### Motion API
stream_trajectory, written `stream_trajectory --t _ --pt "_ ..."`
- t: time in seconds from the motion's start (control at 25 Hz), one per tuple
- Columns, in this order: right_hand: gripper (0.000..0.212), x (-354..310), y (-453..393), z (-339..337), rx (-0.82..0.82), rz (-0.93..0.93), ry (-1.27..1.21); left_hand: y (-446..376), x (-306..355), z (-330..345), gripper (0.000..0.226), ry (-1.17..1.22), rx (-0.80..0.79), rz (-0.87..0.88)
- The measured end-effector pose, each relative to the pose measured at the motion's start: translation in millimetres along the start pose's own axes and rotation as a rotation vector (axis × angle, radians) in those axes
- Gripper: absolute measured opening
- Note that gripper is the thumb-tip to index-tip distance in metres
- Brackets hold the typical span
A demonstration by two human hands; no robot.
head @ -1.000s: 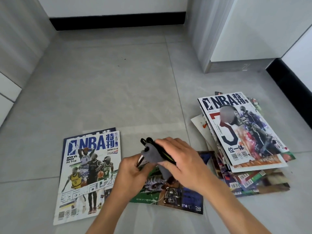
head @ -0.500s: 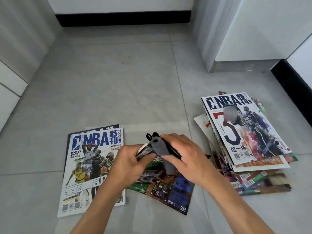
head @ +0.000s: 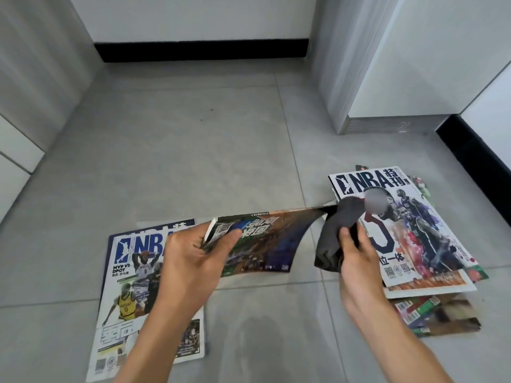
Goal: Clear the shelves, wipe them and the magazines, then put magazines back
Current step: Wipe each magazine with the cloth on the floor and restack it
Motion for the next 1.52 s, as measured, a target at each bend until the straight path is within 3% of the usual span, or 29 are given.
stream_trajectory --t 0.12,0.2,0.32,0.44,0.52,0.56,0.64,0.76,0.84,1.0,1.08,1.2,1.32,1.4,1.52 --pt "0.031 -24.9 10.5 34.5 -0.118 0.368 -0.363 8.6 13.8 18.5 0.006 0.031 0.015 0.163" --pt "0.035 -34.3 25.0 46.4 -0.199 0.512 -0.493 25.5 9.8 44.9 0.032 -0.095 -0.062 0.371" --pt "0.049 -35.2 43.6 50.9 -0.26 0.631 -0.363 61.1 -7.9 85.6 0.07 -0.309 -0.225 0.466" --pt "0.035 -20.9 52.1 42.7 -0.249 0.646 -0.242 80.9 -17.6 105.0 0.063 -0.265 -0.505 0.439" --pt "0.043 -14.3 54.6 36.0 -0.234 0.627 -0.227 74.8 -24.4 98.7 0.062 0.085 -0.71 0.097" --pt "0.045 -14.2 56.4 33.0 -0.243 0.623 -0.217 69.0 -31.8 91.8 0.068 0.357 -0.648 -0.16" --pt "0.041 -19.4 61.4 32.8 -0.307 0.631 -0.229 61.6 -62.7 82.6 0.076 0.715 -0.343 -0.625" --pt "0.03 -26.4 62.9 37.9 -0.395 0.622 -0.179 74.1 -90.9 90.0 0.061 0.87 -0.392 -0.889" --pt "0.029 -17.6 51.2 30.1 -0.365 0.599 -0.094 83.0 -111.2 85.6 0.049 0.91 -0.293 -1.014" --pt "0.026 4.7 29.7 0.7 -0.252 0.41 0.15 86.6 -132.0 79.6 0.043 0.747 -0.173 -1.044" --pt "0.027 12.2 30.0 -6.3 -0.2 0.147 0.356 85.2 -133.2 85.4 0.037 0.555 -0.142 -0.99" --pt "0.058 26.3 30.8 -12.6 -0.121 -0.369 0.935 87.7 -130.4 94.7 0.036 0.367 -0.119 -0.937" --pt "0.079 76.8 43.0 2.8 -0.291 -0.456 1.391 90.8 -134.7 100.0 0.029 0.206 -0.116 -0.922" --pt "0.072 98.8 69.5 26.8 -0.392 -0.385 1.389 83.6 -142.1 93.3 0.012 -0.071 -0.107 -0.81" --pt "0.05 117.5 100.9 53.3 -0.661 -0.615 1.347 73.4 -159.4 80.4 0.028 -0.302 -0.199 -0.711"
Point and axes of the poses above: each hand's wrist, its own y-axis away from the middle knuckle, its own z-axis out of the palm, x = y × z, the point moved 5 cm from there along -y, towards the middle knuckle, and after that the axes turned 2 degrees about -z, right-handed, at the moved point
